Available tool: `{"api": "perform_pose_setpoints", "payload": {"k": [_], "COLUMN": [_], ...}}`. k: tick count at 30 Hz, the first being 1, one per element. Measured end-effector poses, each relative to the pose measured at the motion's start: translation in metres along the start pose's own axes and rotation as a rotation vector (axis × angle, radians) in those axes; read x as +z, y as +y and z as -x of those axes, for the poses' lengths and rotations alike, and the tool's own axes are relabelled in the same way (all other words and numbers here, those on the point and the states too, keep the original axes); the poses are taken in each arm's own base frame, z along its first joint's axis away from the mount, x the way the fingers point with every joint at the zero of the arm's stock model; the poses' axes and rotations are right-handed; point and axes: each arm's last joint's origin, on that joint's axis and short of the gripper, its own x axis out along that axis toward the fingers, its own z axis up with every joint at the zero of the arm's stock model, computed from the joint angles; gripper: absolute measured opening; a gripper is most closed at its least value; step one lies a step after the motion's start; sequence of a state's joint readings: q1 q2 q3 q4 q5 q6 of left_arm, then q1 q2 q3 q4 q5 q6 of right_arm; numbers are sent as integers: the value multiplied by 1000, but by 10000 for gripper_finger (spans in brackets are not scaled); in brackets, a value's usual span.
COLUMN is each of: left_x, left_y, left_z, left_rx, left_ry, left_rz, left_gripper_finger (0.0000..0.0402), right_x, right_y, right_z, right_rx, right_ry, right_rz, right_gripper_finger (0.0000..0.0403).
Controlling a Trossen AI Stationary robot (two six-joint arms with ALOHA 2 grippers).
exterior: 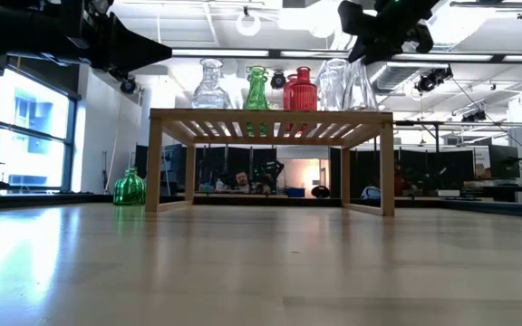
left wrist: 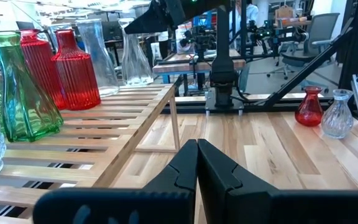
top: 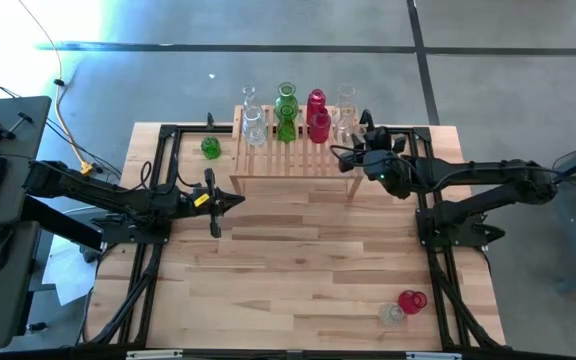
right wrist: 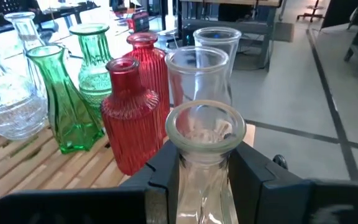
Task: Sort vases onto shelf
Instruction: Put the transparent vase on the shelf aligned with the other transparent vases
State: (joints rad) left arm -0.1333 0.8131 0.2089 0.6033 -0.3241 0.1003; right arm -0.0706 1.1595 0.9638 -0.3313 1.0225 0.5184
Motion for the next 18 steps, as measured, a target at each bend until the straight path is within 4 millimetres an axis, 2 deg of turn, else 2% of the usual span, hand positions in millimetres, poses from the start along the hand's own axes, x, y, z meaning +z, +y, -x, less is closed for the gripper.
{"api": "perform_pose_setpoints", "payload": {"k": [13,18], "left_x": [0,0], "left_y": [0,0], "left_z": [0,0], "left_rx": [0,0], "left_ry": [0,0], "left_rz": [2,2], "left_gripper_finger": [0,0], "right_x": [-4,-4], "right_y": [2,3], "right_z": [-11,-12], "right_rx": [5,16], "right_ry": [34,39], "right_rz": [-15,-17], "right_gripper_finger": [80,107]}}
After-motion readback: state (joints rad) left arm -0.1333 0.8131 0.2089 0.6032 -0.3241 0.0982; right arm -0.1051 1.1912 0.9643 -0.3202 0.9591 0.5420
